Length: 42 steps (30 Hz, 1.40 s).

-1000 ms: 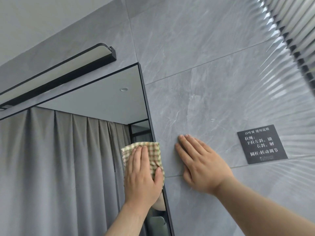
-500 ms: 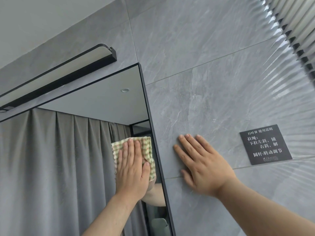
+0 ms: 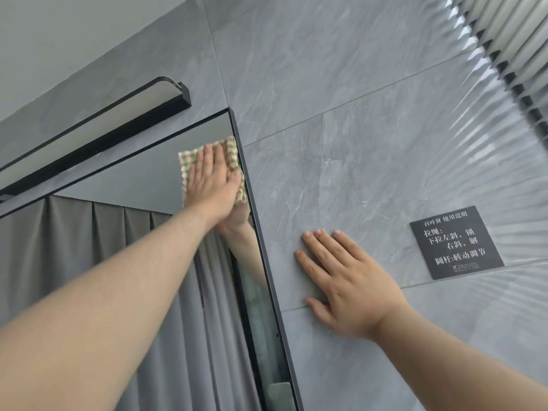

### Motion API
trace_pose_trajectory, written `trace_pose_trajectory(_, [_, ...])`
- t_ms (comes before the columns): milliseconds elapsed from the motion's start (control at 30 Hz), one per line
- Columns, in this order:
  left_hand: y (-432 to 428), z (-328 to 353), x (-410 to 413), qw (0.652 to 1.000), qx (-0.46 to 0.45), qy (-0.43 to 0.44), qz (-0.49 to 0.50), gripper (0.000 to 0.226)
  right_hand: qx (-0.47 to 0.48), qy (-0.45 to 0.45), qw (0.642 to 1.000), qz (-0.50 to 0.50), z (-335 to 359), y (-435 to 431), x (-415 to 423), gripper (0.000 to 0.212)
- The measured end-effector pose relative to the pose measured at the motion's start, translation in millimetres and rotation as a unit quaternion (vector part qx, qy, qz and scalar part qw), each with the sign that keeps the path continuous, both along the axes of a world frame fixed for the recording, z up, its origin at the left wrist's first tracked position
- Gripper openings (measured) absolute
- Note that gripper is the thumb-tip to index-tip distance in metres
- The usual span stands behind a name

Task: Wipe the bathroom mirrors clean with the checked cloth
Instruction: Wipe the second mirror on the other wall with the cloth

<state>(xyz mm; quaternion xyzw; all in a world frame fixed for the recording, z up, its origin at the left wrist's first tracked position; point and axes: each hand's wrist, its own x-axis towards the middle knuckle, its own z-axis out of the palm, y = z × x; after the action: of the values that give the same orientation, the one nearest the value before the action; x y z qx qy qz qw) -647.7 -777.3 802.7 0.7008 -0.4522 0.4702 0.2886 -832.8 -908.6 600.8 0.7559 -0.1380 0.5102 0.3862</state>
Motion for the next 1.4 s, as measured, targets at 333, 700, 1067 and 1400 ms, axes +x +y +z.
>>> trace_pose_trajectory(333, [-2, 80, 3, 0.999, -0.011, -0.029, 0.009, 0.067, -0.003, -0.01, 1.0, -0.002, 0, 0, 0, 0.074])
trace_pose_trajectory(700, [9, -1, 20, 0.99, 0.045, -0.131, 0.02, 0.069, -0.004, -0.006, 1.0, -0.015, 0, 1, 0, 0.073])
trace_pose_trajectory(1067, [35, -176, 56, 0.943, 0.167, -0.285, 0.034, 0.07, -0.007, -0.005, 1.0, -0.016, 0, 2, 0, 0.074])
trace_pose_trajectory(1400, [57, -298, 86, 0.87, 0.23, -0.435, 0.0, 0.07, -0.016, -0.007, 1.0, -0.019, 0, 1, 1, 0.073])
